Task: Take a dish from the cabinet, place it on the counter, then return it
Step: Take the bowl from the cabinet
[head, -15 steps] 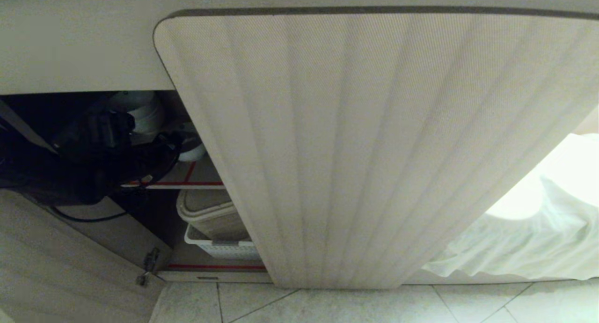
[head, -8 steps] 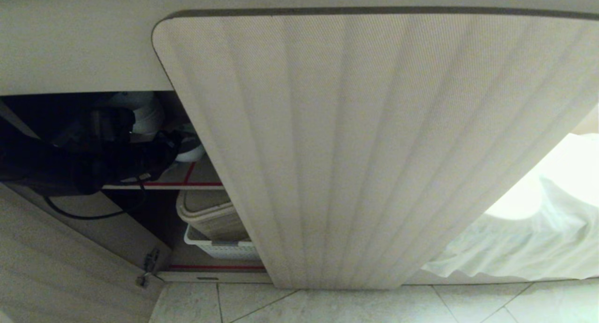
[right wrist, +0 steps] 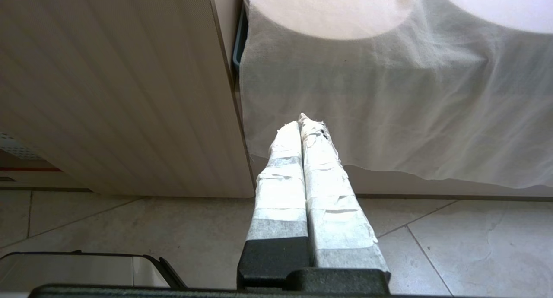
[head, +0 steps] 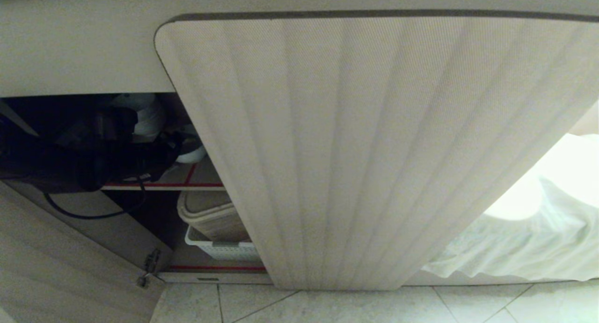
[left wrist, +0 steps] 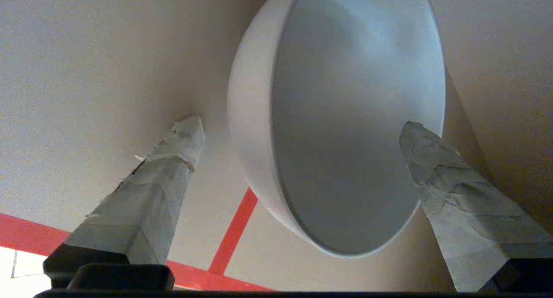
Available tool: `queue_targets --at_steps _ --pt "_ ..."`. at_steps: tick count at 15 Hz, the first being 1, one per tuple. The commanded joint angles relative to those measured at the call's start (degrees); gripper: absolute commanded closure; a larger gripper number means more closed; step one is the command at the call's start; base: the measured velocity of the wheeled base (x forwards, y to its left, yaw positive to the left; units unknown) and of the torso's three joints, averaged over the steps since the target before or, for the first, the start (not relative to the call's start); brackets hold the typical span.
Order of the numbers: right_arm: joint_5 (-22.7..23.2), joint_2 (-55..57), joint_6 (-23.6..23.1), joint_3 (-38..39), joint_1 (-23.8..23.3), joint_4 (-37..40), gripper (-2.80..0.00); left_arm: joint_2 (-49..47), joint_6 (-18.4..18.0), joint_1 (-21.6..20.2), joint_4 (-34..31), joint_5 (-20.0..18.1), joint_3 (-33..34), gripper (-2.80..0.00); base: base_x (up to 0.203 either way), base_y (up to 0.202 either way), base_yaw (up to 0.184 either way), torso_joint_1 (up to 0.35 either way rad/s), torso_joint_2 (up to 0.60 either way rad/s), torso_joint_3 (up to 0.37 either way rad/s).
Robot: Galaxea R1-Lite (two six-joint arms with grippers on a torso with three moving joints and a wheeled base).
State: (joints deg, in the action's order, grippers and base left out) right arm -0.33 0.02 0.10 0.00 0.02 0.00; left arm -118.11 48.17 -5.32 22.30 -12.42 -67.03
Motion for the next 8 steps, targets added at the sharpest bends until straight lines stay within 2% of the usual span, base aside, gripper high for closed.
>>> queue_targets --at_steps 1,8 --pt "-0.02 -0.02 -0.01 0.00 0.00 0.00 0.00 -2.25 0.08 0.13 0.38 0.03 -0.21 -2.80 0.000 0.000 0.000 0.000 0.00 0.000" --pt "-0.02 -0.02 -0.01 0.00 0.06 0.00 0.00 -3.26 -0.01 0.04 0.29 0.12 -2.32 -2.80 0.000 0.000 0.000 0.000 0.00 0.000"
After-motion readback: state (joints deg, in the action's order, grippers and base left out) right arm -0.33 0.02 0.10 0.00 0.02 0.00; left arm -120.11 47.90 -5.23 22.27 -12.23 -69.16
